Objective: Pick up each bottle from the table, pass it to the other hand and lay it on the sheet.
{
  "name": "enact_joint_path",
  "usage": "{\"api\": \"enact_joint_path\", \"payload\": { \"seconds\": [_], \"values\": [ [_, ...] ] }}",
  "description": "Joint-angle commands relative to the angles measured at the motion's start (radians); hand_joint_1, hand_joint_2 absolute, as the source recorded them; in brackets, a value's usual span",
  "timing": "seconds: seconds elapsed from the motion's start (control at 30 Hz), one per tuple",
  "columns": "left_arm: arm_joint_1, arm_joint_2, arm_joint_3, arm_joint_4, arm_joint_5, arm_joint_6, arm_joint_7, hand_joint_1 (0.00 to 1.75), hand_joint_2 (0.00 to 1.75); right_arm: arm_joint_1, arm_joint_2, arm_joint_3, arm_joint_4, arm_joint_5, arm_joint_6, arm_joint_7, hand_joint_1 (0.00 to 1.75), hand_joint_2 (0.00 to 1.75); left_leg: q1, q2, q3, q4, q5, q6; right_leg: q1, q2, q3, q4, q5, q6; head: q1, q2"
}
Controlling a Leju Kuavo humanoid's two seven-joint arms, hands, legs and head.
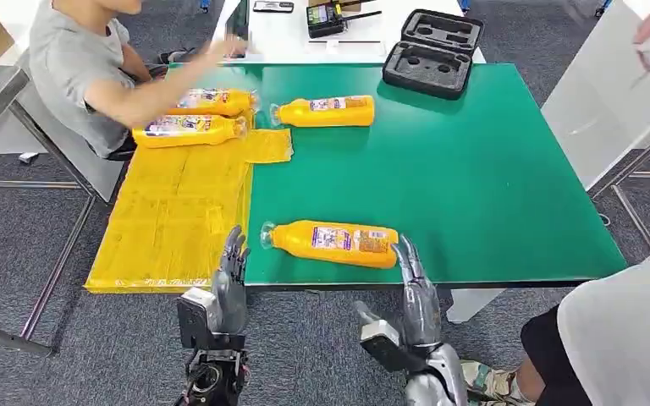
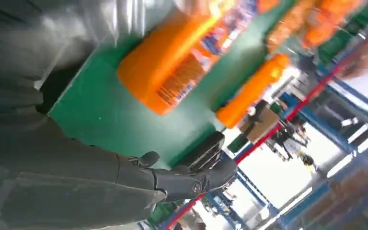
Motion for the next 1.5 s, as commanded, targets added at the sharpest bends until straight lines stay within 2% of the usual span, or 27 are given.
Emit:
{"api": "enact_joint_path", "payload": {
  "seconds": [0.03, 0.17, 0.27, 0.37, 0.57, 0.8, 1.4, 1.5],
  "values": [
    [-0.041, 0.011, -0.073, 0.029, 0.008, -0.023, 0.003, 0.0, 0.0, -0.248, -0.04, -0.14, 0.337, 0.071, 0.057, 0.027, 0.0, 1.75, 0.0, 0.002, 0.002, -0.001, 0.0, -0.001, 0.0, 0.002, 0.002, -0.001, 0.001, -0.001, 0.0, 0.0],
    [-0.041, 0.011, -0.073, 0.029, 0.008, -0.023, 0.003, 0.0, 0.0, -0.248, -0.04, -0.14, 0.337, 0.071, 0.057, 0.027, 0.0, 1.75, 0.001, -0.001, 0.004, 0.0, 0.0, -0.001, 0.001, -0.001, 0.004, -0.001, 0.0, -0.002, 0.0, 0.0],
    [-0.055, 0.01, -0.087, 0.029, 0.021, -0.037, 0.003, 0.0, 0.0, -0.325, -0.062, -0.127, 0.465, 0.14, 0.044, 0.058, 0.0, 1.75, 0.001, 0.001, 0.004, 0.0, 0.0, -0.001, 0.001, 0.0, 0.004, -0.001, -0.001, -0.002, 0.0, 0.0],
    [-0.07, 0.008, -0.098, 0.03, 0.029, -0.042, 0.003, 0.0, 0.0, -0.395, -0.075, -0.133, 0.555, 0.151, 0.036, 0.03, 0.0, 1.75, 0.0, 0.001, 0.002, 0.0, 0.0, 0.0, 0.0, 0.0, 0.002, 0.0, 0.0, -0.001, 0.0, 0.0],
    [-0.085, 0.008, -0.109, 0.026, 0.016, 0.012, 0.003, 0.0, 0.0, -0.421, -0.069, -0.114, 0.57, 0.183, 0.028, 0.003, 0.0, 1.75, 0.001, 0.001, 0.004, 0.001, 0.0, -0.001, 0.002, 0.001, 0.004, -0.001, 0.0, -0.002, 0.0, 0.0],
    [-0.113, -0.003, -0.117, 0.063, 0.018, 0.022, 0.003, 0.0, 0.0, -0.394, -0.063, -0.074, 0.493, 0.216, 0.051, 0.005, 0.0, 1.75, 0.0, 0.0, 0.002, 0.0, 0.0, -0.001, 0.001, 0.0, 0.002, 0.0, 0.0, -0.001, 0.0, 0.0],
    [-0.124, 0.0, -0.124, 0.069, 0.011, 0.031, 0.003, 0.0, 0.0, -0.405, -0.068, -0.046, 0.492, 0.232, 0.074, -0.001, 0.0, 1.75, 0.001, 0.001, 0.003, 0.0, -0.001, -0.001, 0.001, 0.0, 0.004, 0.0, -0.001, -0.002, 0.0, 0.0],
    [-0.141, -0.01, -0.118, 0.103, 0.011, 0.07, 0.003, 0.0, 0.0, -0.407, -0.069, -0.032, 0.493, 0.211, 0.103, -0.008, 0.0, 1.75, 0.001, 0.001, 0.002, 0.0, 0.0, -0.001, 0.001, 0.0, 0.003, 0.0, 0.0, -0.001, 0.0, 0.0]
  ]
}}
